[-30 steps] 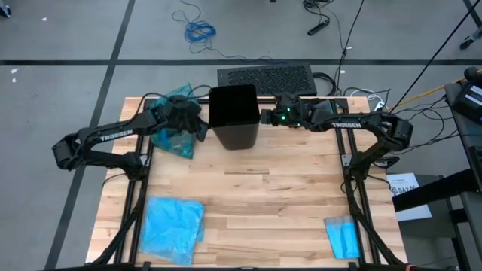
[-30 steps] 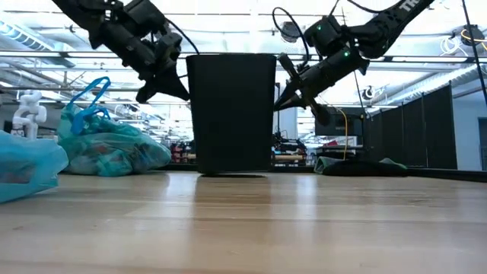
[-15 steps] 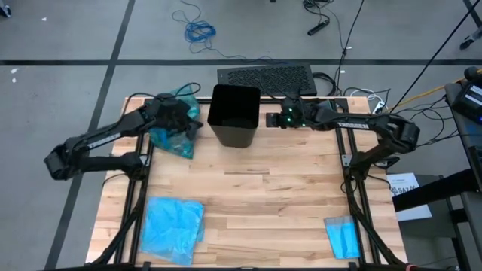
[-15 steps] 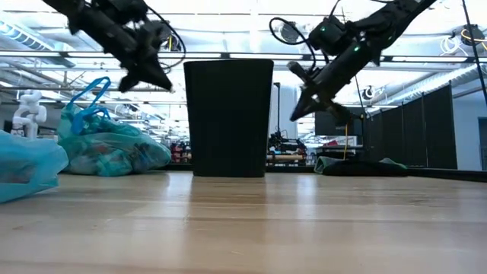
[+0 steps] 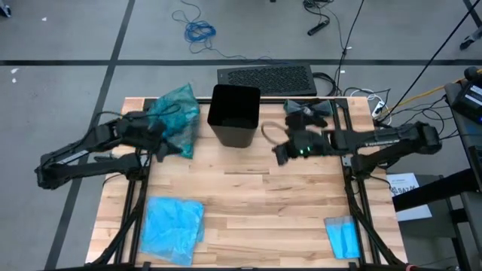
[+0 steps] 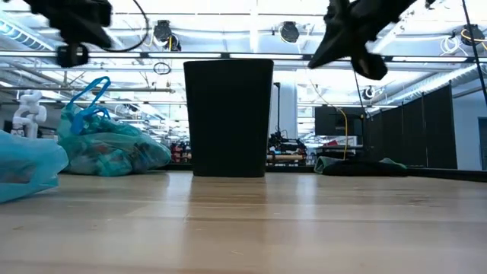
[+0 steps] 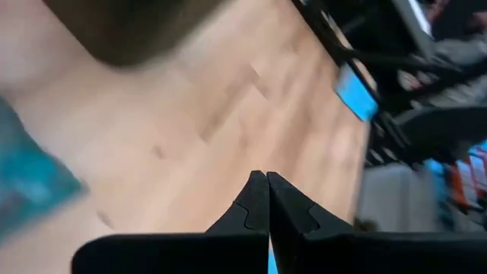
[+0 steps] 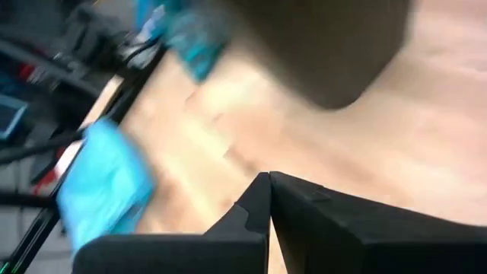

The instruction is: Place trash/remove bag and relplace

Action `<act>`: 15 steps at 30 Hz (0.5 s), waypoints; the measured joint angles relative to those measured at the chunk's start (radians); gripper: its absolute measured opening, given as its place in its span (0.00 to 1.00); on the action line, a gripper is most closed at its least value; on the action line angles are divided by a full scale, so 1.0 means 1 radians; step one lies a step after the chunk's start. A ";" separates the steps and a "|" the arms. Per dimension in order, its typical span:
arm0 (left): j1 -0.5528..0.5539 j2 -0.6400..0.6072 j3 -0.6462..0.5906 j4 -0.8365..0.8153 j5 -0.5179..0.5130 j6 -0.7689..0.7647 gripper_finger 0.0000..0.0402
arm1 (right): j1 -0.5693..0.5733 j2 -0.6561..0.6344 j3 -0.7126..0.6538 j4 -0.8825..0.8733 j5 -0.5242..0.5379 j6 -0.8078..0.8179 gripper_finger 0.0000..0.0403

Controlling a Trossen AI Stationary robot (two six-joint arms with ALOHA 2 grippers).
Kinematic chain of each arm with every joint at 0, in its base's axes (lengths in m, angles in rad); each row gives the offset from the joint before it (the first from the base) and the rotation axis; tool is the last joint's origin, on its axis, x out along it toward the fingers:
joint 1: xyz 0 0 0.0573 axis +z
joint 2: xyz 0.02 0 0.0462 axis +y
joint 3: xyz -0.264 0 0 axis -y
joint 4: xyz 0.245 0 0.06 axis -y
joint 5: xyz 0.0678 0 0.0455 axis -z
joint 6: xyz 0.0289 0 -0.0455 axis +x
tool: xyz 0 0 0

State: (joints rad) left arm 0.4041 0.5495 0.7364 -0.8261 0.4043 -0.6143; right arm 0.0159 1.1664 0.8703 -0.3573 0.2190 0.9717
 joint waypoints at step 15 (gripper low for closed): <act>-0.249 -0.127 -0.009 -0.150 0.292 -0.129 0.00 | 0.223 0.171 0.000 0.169 0.083 0.107 0.00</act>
State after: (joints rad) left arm 0.1553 0.4222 0.7277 -0.9758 0.6961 -0.7432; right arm 0.2385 1.3375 0.8703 -0.1879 0.3019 1.0790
